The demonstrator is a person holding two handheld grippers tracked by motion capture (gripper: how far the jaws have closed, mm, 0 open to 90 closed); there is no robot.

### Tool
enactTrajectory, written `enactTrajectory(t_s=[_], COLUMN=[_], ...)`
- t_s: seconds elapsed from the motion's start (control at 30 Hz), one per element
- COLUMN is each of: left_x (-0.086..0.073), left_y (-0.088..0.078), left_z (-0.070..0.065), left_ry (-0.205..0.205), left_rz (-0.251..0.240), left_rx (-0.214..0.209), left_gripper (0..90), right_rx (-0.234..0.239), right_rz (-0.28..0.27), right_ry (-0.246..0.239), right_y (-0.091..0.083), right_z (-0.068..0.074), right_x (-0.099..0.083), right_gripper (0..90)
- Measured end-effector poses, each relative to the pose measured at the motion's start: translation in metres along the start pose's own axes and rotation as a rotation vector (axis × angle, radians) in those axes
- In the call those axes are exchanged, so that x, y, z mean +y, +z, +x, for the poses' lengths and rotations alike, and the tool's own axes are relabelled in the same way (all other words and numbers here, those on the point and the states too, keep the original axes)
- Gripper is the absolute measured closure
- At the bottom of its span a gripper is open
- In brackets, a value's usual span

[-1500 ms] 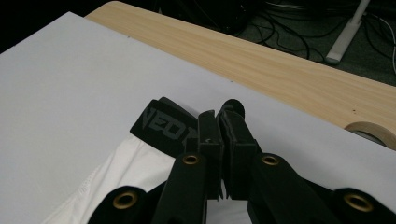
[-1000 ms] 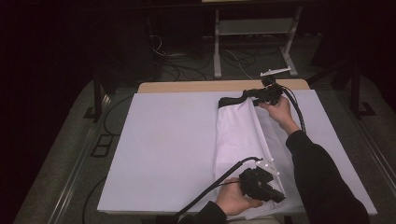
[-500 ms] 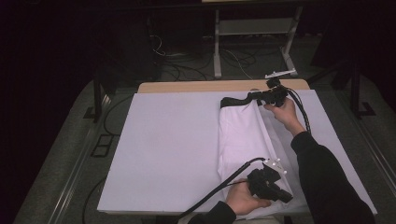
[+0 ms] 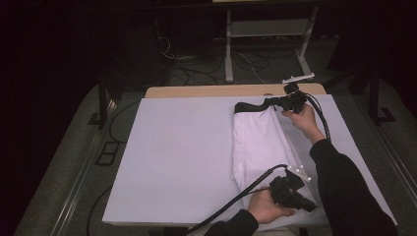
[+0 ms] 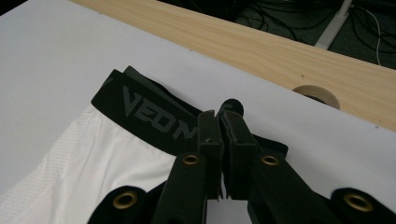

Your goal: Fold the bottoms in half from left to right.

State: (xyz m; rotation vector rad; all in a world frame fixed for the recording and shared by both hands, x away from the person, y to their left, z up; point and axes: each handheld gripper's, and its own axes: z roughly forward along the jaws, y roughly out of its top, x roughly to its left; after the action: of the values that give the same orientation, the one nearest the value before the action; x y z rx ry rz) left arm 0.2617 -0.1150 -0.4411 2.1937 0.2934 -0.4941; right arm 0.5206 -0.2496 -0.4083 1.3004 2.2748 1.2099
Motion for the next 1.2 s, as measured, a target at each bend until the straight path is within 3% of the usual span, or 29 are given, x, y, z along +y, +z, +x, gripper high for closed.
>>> enactTrajectory(t_s=[0.53, 0.63, 0.7, 0.73, 0.9, 1.07, 1.2], left_x=[0.007, 0.006, 0.006, 0.006, 0.005, 0.004, 0.004], left_y=[0.015, 0.016, 0.017, 0.016, 0.010, 0.000, -0.009], left_z=[0.005, 0.007, 0.008, 0.009, 0.008, 0.007, 0.010], left_ry=[-0.014, -0.023, -0.047, -0.053, -0.036, -0.028, -0.040], left_rz=[0.009, -0.012, -0.046, -0.055, -0.104, -0.124, -0.128], left_rx=[-0.022, -0.020, -0.019, -0.026, 0.020, 0.072, 0.100], left_gripper=[87.4, 83.6, 64.2, 59.9, 41.2, 24.4, 15.3], right_rx=[-0.017, -0.026, -0.040, -0.042, -0.015, 0.004, 0.015], right_rz=[0.009, 0.014, 0.003, 0.000, 0.002, 0.026, 0.008], right_ry=[0.006, 0.015, 0.042, 0.057, 0.046, 0.030, 0.029], right_y=[0.000, 0.002, 0.002, 0.002, -0.002, -0.007, -0.015], right_z=[-0.014, -0.015, -0.015, -0.015, -0.012, -0.008, -0.005], right_x=[-0.003, -0.004, -0.005, -0.006, -0.008, -0.009, -0.008], right_gripper=[85.6, 83.5, 69.0, 61.9, 43.2, 13.1, 3.5])
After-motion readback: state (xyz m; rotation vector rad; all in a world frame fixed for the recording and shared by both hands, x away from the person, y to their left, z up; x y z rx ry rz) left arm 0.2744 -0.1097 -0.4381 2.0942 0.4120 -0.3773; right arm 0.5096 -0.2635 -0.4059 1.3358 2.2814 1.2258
